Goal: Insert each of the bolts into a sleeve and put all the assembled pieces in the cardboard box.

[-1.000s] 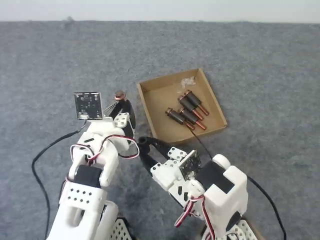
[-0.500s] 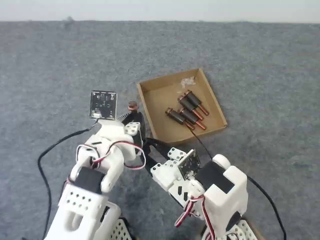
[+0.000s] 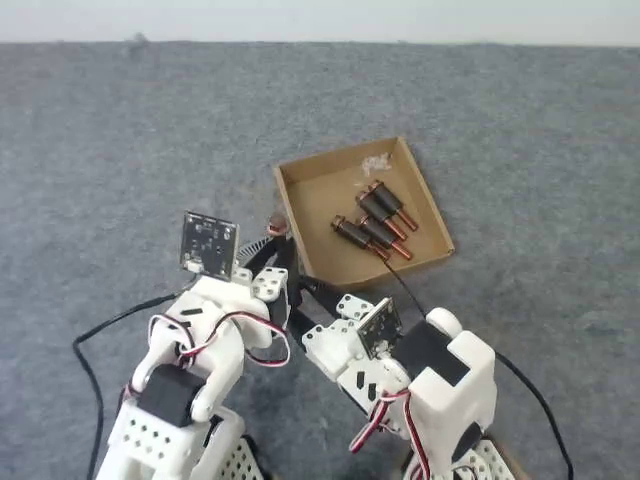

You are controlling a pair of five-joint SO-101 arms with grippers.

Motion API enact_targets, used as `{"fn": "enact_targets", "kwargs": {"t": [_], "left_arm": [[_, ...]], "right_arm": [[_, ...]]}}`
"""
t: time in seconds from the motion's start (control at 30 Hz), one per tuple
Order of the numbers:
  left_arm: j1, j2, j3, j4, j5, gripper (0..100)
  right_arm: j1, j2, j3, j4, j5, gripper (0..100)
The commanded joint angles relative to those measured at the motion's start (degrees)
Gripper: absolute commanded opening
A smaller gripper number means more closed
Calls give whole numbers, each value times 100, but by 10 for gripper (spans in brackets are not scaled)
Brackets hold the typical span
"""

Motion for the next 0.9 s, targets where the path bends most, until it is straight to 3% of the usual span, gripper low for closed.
{"fn": "enact_targets", "kwargs": {"t": [0.0,0.43,0.87], "left_arm": [[-9,-158,242,-413,-114,11],[-26,-149,778,-1099,-202,11],[0,-149,875,-1099,-273,11]], "right_arm": [[119,-259,141,-13,-35,6],[127,-259,141,40,229,6],[242,-268,149,-4,229,6]]}}
